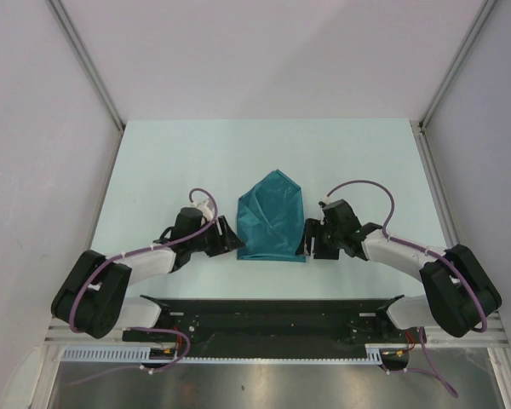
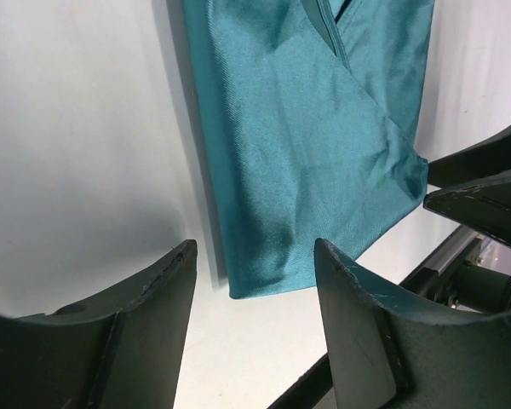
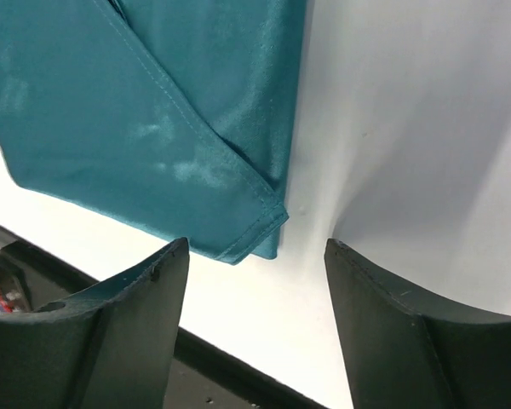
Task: Fold the napkin, place the utensils inside, and roll it up
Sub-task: Fold the napkin
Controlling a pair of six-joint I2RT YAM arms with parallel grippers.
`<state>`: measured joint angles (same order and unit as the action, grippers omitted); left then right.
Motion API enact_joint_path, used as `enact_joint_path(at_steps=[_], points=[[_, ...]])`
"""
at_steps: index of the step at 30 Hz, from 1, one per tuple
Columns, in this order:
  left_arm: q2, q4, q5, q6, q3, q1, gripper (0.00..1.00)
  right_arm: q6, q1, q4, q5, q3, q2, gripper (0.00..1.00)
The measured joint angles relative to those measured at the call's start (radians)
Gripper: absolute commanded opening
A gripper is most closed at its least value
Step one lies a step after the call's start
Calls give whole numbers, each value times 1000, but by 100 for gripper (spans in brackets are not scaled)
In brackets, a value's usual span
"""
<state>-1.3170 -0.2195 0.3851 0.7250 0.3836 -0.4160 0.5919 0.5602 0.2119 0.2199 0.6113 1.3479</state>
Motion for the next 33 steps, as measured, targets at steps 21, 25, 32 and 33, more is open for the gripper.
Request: enact_joint_path(at_steps=[21,25,32,33], points=[[-10,-50,13,37,-30,-8,62,71,-37,-79,62,-27,70,22],[-14,-80,13,48,-42,-8,62,72,-40,-88,66,-27,86,13],[-53,-190,37,93,-73,-12,57,78,-44,-105,80,-27,101,11],[-61,-212,42,105,-81,-15,57,80,-45,-107,83,-27,103,11]])
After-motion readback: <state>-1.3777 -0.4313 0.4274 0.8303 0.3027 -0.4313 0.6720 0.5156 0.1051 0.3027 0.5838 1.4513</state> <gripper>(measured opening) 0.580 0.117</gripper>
